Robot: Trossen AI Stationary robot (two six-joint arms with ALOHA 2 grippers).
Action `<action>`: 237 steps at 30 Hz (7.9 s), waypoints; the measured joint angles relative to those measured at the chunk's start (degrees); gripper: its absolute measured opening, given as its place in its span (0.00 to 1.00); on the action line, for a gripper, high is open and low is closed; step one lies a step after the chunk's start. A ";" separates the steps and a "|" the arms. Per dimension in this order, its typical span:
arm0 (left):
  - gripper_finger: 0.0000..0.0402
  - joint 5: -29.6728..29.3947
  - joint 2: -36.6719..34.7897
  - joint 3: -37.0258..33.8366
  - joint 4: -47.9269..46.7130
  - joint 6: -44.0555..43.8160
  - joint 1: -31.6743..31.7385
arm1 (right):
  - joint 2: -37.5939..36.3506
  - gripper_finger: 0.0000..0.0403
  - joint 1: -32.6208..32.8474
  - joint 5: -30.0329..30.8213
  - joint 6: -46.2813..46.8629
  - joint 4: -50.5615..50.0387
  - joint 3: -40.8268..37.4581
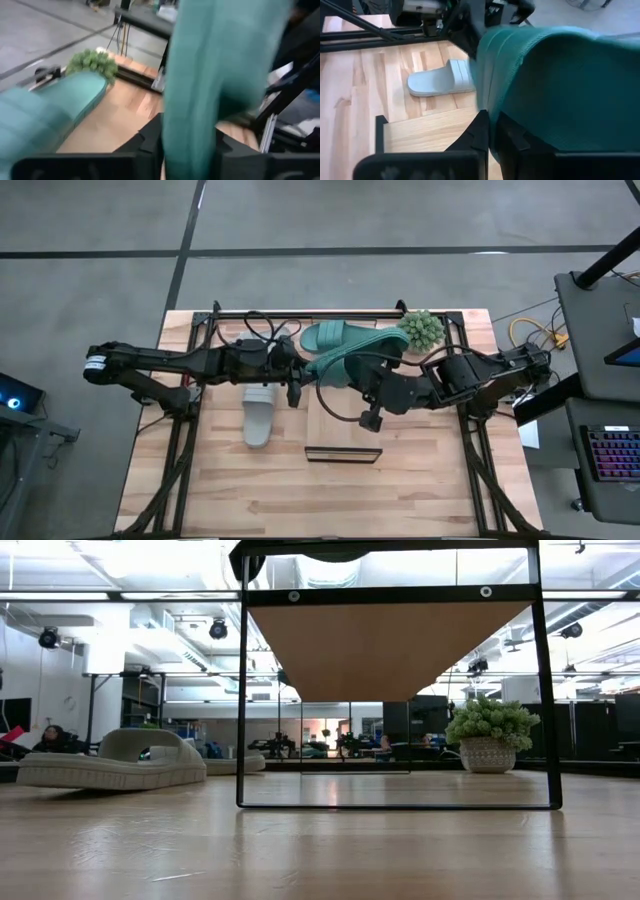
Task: Pick and place slides into the shelf
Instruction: Put the green slide on the shelf
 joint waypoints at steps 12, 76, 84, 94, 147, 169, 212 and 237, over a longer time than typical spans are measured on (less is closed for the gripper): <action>0.29 -0.15 -0.07 -0.01 3.51 0.23 0.02 | 0.15 0.02 -0.18 -0.14 3.05 -1.68 -0.09; 0.29 -20.17 -28.54 -1.00 -11.34 31.36 -0.17 | -4.18 0.02 -4.53 7.39 37.25 -22.79 -0.24; 0.29 -20.15 -31.40 -1.02 -18.62 31.45 -0.13 | -5.05 0.02 -5.25 6.97 41.72 -22.73 -0.24; 0.29 -20.13 -32.31 -1.11 -28.10 31.45 -0.13 | -5.25 0.02 -6.16 6.92 44.64 -22.75 -0.26; 0.29 -21.64 -42.15 -5.19 -29.95 30.08 -0.14 | -5.33 0.02 -16.78 -24.53 49.48 32.20 -26.89; 0.29 -21.59 -42.43 -5.19 -30.00 30.12 -0.15 | -5.03 0.02 -19.98 -26.05 53.79 41.45 -35.38; 0.29 -22.03 -44.11 -5.22 -30.02 30.12 -0.13 | -5.14 0.02 -27.83 -32.77 49.23 47.90 -40.41; 0.29 -23.08 -45.14 -5.22 -30.11 30.12 -0.15 | -7.17 0.02 -28.59 -33.20 47.61 44.42 -40.54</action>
